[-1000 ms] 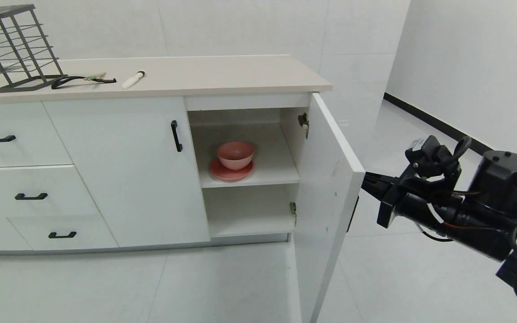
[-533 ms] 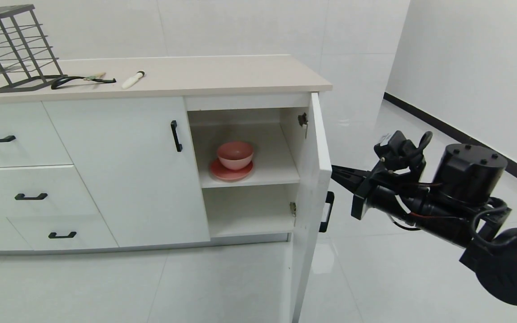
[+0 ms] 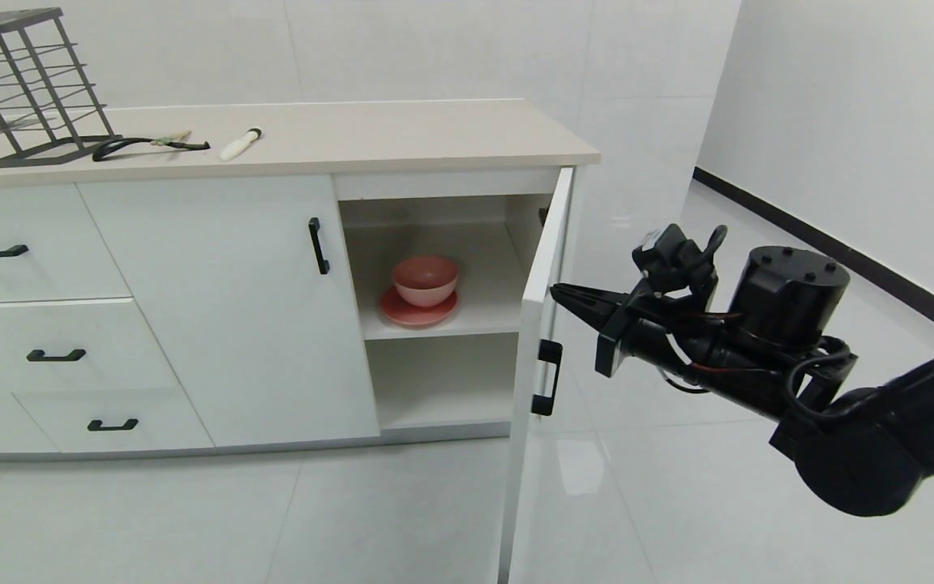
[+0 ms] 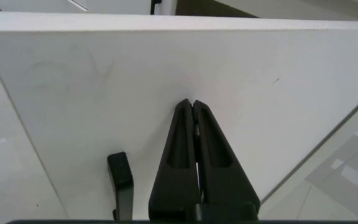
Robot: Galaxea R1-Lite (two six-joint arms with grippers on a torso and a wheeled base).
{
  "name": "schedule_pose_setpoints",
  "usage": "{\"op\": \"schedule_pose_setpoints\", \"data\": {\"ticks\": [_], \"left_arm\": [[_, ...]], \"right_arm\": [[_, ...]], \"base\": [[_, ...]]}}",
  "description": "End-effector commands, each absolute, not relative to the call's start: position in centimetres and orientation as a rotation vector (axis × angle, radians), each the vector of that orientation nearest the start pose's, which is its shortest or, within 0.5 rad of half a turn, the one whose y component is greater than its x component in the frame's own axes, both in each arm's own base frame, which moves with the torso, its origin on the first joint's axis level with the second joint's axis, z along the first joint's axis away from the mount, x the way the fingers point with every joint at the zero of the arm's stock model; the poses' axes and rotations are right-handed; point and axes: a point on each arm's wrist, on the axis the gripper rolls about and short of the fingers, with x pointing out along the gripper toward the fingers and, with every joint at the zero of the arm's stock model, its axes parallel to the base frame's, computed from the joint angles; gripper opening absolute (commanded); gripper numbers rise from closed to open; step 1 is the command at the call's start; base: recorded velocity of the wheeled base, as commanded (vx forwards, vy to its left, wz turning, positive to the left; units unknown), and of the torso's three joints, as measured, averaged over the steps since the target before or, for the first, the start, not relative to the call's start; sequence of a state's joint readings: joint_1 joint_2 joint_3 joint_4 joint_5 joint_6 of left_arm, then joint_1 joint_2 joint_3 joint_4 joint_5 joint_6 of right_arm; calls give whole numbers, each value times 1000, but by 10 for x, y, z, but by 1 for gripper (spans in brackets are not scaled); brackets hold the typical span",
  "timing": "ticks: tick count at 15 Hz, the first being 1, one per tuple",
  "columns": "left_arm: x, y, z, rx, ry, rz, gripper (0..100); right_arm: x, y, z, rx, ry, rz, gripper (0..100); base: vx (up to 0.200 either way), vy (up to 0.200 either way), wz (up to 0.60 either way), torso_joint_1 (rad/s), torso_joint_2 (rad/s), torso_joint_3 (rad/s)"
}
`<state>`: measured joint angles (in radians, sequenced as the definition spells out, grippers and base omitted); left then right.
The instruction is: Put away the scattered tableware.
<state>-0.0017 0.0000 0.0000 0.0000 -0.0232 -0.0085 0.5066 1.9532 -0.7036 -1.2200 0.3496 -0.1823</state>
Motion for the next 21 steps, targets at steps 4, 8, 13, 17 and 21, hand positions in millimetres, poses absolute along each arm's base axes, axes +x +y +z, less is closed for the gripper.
{"op": "schedule_pose_setpoints", "data": {"ticks": [4,8,13,17,21], "left_arm": [[-23,0,75,-9,0,-25,100],[-23,-1,75,-9,0,-23,100],[-23,0,75,-9,0,-25,100],[-23,0,75,-9,0,-25,100],[-23,0,75,-9,0,-25,100]], "right_arm": [[307,189,117,-176,-25,883,0],[314,199,108,-169,-43,895,0],[331,211,94,-167,-41,898,0],[339,228,83,-157,-61,923,0],[354,242,71,-128,-92,923,0]], "base": [[0,0,0,0,0,0],[0,0,0,0,0,0],[0,0,0,0,0,0],[0,0,0,0,0,0],[0,0,0,0,0,0]]}}
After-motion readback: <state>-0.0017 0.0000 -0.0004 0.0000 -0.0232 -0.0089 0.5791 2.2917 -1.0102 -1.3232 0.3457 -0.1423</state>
